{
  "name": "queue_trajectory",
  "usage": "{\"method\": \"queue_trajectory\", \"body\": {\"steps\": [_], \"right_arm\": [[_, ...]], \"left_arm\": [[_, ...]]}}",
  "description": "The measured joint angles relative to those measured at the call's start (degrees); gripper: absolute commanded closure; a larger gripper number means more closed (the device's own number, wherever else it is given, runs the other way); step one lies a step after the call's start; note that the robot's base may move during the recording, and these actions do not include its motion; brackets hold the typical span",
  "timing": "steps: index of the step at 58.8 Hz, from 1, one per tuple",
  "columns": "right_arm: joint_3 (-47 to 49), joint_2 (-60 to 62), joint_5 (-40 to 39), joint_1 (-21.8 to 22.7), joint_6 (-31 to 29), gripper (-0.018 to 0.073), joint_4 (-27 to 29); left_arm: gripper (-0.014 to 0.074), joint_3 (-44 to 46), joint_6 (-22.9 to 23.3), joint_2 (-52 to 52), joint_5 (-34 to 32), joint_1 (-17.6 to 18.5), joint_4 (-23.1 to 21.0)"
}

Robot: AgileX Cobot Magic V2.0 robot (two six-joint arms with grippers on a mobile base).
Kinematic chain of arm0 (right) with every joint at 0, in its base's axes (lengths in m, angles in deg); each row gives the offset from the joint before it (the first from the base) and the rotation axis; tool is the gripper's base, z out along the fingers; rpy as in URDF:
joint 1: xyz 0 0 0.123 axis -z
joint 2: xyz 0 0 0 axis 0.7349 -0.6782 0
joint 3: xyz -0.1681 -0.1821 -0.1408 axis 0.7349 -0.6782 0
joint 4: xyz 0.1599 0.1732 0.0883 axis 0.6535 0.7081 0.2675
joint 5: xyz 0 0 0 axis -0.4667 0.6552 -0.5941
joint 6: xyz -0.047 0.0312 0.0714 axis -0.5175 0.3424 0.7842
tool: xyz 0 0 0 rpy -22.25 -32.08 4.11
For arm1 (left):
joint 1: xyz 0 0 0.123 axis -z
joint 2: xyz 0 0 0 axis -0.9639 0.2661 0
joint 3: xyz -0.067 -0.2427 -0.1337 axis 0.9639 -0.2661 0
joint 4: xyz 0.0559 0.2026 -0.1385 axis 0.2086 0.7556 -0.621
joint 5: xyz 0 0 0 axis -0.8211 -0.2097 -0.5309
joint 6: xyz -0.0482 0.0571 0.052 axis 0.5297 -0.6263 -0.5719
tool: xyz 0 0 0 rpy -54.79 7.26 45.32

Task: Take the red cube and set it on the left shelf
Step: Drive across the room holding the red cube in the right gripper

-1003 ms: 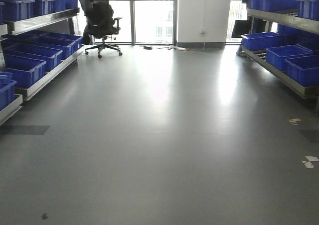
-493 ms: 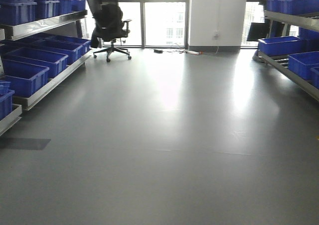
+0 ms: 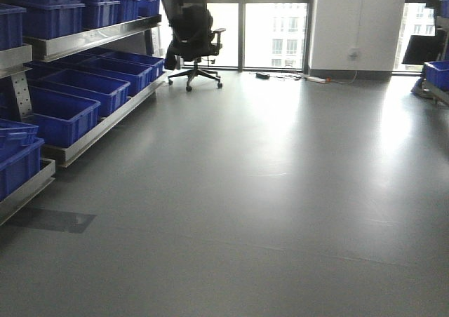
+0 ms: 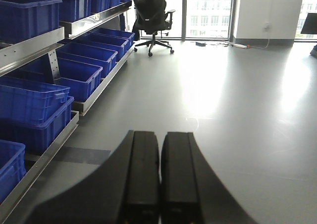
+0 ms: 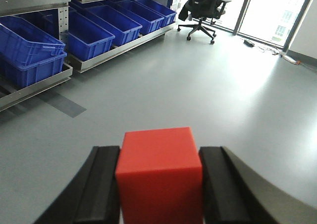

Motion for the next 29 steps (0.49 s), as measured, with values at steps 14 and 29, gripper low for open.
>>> {"method": "queue_trajectory", "body": {"steps": [14,29], "right_arm": [[0.00,0.00,0.00,0.00,0.00,0.0497,0.00],[0.00,0.00,0.00,0.00,0.00,0.0497,0.00]], "left_arm": [[0.0495,0.00,0.00,0.00,0.00,0.00,0.00],[0.0495,0.00,0.00,0.00,0.00,0.00,0.00]]}}
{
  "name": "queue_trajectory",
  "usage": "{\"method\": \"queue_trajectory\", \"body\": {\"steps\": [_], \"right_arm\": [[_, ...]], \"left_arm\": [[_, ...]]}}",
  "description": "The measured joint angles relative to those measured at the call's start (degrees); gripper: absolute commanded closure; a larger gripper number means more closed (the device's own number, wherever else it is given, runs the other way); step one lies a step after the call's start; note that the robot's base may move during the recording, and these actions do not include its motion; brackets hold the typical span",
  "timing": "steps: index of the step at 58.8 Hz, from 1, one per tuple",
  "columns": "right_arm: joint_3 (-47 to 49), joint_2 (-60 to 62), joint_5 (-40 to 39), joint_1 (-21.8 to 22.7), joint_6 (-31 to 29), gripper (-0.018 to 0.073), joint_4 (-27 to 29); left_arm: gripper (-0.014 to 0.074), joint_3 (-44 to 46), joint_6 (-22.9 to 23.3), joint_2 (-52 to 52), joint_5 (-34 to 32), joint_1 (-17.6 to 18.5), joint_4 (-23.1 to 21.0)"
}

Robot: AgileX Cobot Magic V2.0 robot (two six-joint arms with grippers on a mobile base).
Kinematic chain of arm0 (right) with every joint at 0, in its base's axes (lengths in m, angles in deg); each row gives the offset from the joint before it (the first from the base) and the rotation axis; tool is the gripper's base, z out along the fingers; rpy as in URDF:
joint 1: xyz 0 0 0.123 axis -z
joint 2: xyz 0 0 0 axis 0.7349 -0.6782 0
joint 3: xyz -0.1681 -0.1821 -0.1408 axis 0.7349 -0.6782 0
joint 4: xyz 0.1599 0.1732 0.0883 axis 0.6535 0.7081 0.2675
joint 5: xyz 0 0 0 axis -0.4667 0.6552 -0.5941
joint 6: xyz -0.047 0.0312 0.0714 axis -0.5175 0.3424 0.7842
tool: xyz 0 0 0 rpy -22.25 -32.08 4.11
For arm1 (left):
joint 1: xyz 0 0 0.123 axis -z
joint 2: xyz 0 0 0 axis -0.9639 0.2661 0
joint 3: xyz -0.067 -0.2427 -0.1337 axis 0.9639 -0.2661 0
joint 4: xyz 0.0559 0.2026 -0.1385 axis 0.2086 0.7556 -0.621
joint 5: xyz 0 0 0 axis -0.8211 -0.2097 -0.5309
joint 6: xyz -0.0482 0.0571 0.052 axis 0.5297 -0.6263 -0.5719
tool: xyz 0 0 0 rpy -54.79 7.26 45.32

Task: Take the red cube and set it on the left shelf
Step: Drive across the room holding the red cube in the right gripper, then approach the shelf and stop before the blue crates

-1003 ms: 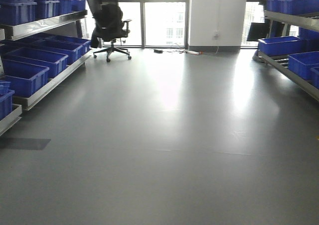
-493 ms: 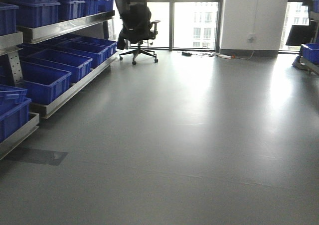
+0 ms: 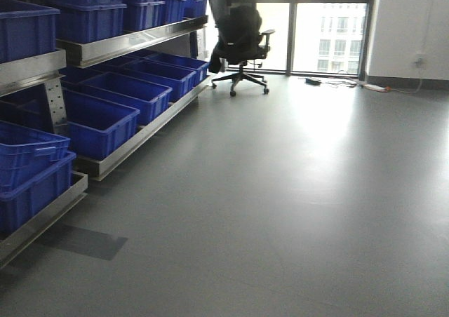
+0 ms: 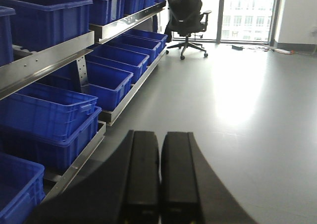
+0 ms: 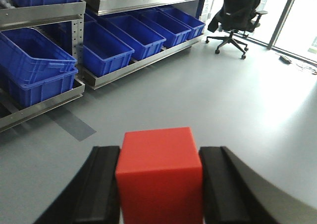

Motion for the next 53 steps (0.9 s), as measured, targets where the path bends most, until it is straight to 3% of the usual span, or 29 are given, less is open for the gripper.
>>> {"method": "queue_trajectory", "body": {"steps": [53], "right_arm": [[0.00,0.00,0.00,0.00,0.00,0.0497,0.00]], "left_arm": [[0.0495,0.00,0.00,0.00,0.00,0.00,0.00]]}}
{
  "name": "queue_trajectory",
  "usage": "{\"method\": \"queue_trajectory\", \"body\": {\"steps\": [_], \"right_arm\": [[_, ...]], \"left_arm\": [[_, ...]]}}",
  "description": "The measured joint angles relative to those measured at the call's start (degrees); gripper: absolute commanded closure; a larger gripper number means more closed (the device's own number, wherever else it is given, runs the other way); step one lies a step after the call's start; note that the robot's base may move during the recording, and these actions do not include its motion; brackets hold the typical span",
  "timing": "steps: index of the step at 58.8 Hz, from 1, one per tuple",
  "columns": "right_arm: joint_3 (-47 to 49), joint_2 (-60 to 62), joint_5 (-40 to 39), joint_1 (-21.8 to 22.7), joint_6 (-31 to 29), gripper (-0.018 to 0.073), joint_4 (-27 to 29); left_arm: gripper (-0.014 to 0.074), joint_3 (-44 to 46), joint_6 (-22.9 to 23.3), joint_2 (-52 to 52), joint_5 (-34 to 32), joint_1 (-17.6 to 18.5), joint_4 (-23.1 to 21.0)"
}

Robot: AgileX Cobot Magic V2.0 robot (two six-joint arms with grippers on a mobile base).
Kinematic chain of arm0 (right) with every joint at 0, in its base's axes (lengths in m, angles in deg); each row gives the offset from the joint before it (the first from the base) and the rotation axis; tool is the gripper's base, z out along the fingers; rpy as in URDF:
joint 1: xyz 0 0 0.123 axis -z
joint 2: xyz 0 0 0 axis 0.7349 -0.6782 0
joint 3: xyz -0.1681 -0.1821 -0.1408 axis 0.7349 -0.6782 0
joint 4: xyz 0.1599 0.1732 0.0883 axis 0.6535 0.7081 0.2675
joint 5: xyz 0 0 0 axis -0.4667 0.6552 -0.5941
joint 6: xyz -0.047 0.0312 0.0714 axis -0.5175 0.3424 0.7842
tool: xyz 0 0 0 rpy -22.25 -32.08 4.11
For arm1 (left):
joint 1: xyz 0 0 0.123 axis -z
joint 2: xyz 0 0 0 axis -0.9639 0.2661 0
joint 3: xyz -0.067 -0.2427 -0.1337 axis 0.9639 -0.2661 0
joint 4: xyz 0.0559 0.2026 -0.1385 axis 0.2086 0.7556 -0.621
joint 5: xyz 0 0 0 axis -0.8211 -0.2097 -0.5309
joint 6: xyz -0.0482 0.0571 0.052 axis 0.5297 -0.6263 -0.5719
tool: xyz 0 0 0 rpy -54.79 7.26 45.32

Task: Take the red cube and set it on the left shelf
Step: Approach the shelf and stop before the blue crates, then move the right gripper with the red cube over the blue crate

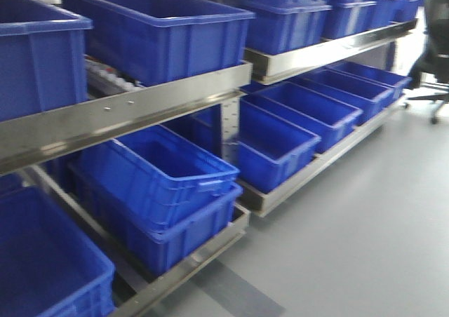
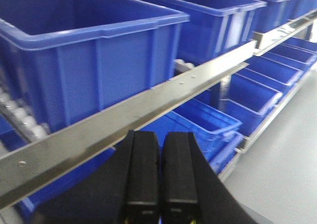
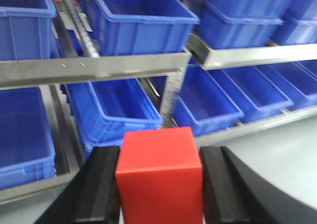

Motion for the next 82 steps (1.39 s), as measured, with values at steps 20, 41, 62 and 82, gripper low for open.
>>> {"method": "queue_trajectory", "body": {"steps": [20,41,62,82], "right_arm": [[0.00,0.00,0.00,0.00,0.00,0.0497,0.00],[0.00,0.00,0.00,0.00,0.00,0.0497,0.00],[0.00,0.00,0.00,0.00,0.00,0.0497,0.00],[0.00,0.00,0.00,0.00,0.00,0.0497,0.00]], "left_arm": [[0.0495,0.00,0.00,0.00,0.00,0.00,0.00],[0.0495,0.00,0.00,0.00,0.00,0.00,0.00],[0.0495,0.00,0.00,0.00,0.00,0.00,0.00],[0.0495,0.00,0.00,0.00,0.00,0.00,0.00]]}}
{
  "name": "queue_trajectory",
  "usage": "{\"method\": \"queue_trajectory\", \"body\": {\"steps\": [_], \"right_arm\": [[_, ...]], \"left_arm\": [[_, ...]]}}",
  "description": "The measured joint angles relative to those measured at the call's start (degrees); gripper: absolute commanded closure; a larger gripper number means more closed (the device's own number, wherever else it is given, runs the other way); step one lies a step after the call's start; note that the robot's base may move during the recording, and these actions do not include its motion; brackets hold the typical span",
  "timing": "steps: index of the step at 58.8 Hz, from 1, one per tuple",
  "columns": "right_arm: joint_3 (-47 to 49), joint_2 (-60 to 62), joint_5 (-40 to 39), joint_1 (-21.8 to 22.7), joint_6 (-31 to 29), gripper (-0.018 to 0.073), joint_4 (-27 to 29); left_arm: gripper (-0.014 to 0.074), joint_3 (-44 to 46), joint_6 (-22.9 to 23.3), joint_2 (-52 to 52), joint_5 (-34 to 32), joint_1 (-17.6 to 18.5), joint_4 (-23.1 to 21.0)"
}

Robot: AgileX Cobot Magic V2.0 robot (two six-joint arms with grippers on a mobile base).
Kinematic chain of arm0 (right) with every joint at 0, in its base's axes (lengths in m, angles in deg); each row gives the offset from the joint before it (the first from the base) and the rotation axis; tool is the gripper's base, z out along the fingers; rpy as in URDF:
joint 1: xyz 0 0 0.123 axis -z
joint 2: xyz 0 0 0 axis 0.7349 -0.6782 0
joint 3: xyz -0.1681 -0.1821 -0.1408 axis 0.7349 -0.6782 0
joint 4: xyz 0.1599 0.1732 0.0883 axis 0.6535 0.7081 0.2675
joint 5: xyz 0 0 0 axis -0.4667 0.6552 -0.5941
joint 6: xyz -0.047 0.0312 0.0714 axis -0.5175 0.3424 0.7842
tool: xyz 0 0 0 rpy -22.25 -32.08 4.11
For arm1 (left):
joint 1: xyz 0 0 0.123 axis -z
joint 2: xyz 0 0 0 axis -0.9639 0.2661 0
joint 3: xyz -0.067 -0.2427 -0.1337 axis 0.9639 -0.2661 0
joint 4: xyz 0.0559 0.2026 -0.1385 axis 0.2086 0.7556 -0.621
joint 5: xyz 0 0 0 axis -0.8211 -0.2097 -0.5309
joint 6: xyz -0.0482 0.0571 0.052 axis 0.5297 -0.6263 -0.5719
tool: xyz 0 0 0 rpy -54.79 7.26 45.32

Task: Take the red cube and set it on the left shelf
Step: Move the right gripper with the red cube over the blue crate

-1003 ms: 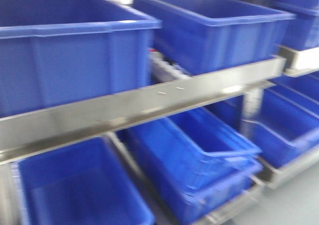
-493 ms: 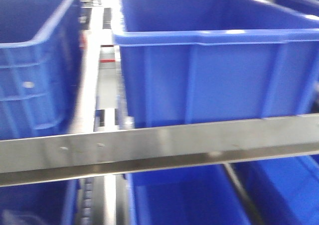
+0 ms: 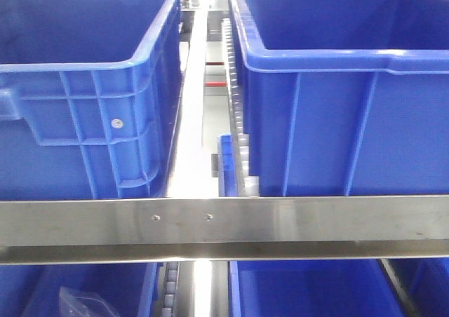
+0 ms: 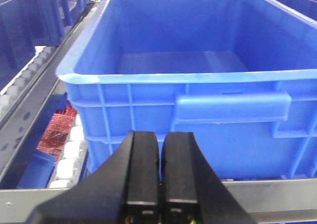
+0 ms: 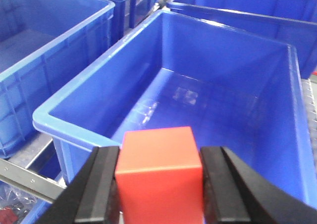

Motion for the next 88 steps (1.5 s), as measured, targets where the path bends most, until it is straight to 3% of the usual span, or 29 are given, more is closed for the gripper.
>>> {"method": "queue_trajectory", "body": {"steps": [88], "right_arm": [[0.24,-3.03,-2.06,0.00,0.00,0.0497,0.00]], "left_arm": [[0.0495,0.00,0.00,0.00,0.00,0.00,0.00]]}}
